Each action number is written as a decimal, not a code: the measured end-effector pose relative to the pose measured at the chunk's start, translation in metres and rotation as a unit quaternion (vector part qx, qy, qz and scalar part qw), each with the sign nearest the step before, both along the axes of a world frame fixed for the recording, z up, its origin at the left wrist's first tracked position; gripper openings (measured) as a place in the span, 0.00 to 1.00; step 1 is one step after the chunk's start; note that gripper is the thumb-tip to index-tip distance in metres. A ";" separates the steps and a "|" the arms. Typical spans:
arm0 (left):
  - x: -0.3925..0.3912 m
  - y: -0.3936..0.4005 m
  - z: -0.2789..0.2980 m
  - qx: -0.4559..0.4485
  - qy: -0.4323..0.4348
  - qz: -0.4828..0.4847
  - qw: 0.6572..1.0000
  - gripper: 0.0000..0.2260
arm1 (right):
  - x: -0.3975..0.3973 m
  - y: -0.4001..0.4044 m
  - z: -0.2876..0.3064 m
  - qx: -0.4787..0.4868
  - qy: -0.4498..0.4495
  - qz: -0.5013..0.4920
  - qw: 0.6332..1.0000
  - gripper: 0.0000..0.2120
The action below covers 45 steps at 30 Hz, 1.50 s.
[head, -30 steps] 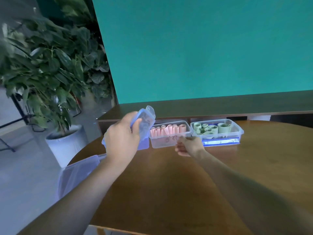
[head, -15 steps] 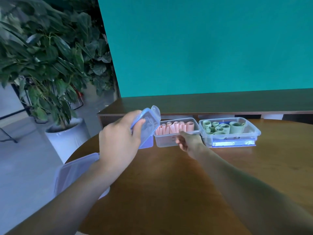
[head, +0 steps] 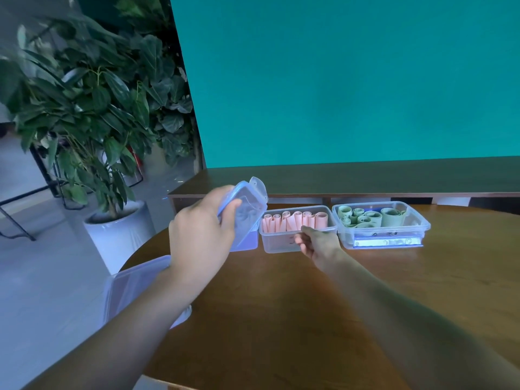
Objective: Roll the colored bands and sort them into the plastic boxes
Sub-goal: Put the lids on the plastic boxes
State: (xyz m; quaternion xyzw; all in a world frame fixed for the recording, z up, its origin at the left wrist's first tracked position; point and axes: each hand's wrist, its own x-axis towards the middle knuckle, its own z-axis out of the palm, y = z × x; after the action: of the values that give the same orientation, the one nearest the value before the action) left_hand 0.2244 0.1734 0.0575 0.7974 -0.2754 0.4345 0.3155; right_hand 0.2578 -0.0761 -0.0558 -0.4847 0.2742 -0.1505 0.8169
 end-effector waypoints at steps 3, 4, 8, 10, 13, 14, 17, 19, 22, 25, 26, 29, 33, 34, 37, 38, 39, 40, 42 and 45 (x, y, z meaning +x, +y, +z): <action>-0.004 0.004 0.004 -0.020 0.032 -0.008 0.999 0.10 | -0.016 0.006 0.001 0.000 0.002 0.009 1.000 0.12; -0.007 0.006 0.005 -0.022 0.033 -0.011 0.999 0.11 | -0.022 0.008 0.002 0.000 0.000 0.012 1.000 0.11; -0.021 0.013 0.011 -0.022 0.020 -0.025 0.999 0.15 | -0.050 0.018 0.000 -0.009 -0.019 0.019 1.000 0.10; -0.029 0.015 0.015 -0.023 0.025 -0.027 0.999 0.16 | -0.064 0.022 -0.001 -0.014 -0.020 0.025 0.999 0.11; -0.045 0.018 0.020 -0.012 0.024 -0.029 0.999 0.13 | -0.089 0.029 0.000 -0.022 -0.020 0.032 0.999 0.11; -0.051 0.019 0.021 -0.009 0.022 -0.030 0.999 0.12 | -0.097 0.032 0.000 -0.023 -0.021 0.034 0.999 0.10; -0.069 0.019 0.025 -0.012 0.019 -0.034 0.999 0.10 | -0.122 0.037 0.001 -0.026 -0.028 0.038 0.999 0.08; -0.079 0.019 0.025 -0.011 0.012 -0.035 0.999 0.10 | -0.138 0.041 0.001 -0.029 -0.029 0.043 0.998 0.06; -0.096 0.018 0.027 -0.013 0.015 -0.045 0.999 0.10 | -0.163 0.047 0.000 -0.031 -0.029 0.050 0.998 0.06; -0.112 0.015 0.030 -0.020 0.025 -0.049 0.998 0.11 | -0.187 0.053 0.001 -0.039 -0.029 0.051 0.998 0.08; -0.115 0.014 0.030 -0.023 0.029 -0.051 0.998 0.11 | -0.193 0.054 0.002 -0.044 -0.025 0.051 0.997 0.09; -0.123 0.010 0.029 -0.027 0.036 -0.065 0.997 0.11 | -0.212 0.059 0.004 -0.073 -0.001 0.056 0.996 0.11; -0.127 0.002 0.030 -0.066 0.063 -0.100 0.991 0.11 | -0.236 0.065 0.013 -0.268 0.058 0.037 0.961 0.19; -0.128 0.000 0.031 -0.084 0.078 -0.109 0.987 0.11 | -0.242 0.065 0.016 -0.349 0.058 0.017 0.935 0.23; -0.126 -0.008 0.031 -0.154 0.144 -0.139 0.967 0.08 | -0.253 0.059 0.027 -0.533 0.009 -0.078 0.843 0.22; -0.123 -0.011 0.030 -0.184 0.174 -0.157 0.955 0.07 | -0.252 0.054 0.031 -0.550 -0.015 -0.104 0.829 0.19; -0.120 -0.014 0.029 -0.214 0.203 -0.174 0.940 0.08 | -0.250 0.048 0.036 -0.553 -0.032 -0.116 0.824 0.17; -0.118 -0.017 0.027 -0.243 0.232 -0.191 0.922 0.08 | -0.246 0.042 0.040 -0.549 -0.043 -0.114 0.827 0.18; -0.110 -0.024 0.019 -0.307 0.288 -0.225 0.879 0.09 | -0.237 0.030 0.047 -0.533 -0.048 -0.085 0.840 0.22; -0.093 -0.034 -0.001 -0.378 0.356 -0.235 0.822 0.09 | -0.223 0.015 0.050 -0.523 -0.051 -0.042 0.850 0.24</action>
State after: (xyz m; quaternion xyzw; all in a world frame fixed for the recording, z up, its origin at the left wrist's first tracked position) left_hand 0.1310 0.1389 0.0563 0.6264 -0.1372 0.1033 0.7603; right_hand 0.0348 -0.0610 -0.0056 -0.8199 0.1326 -0.3302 0.4484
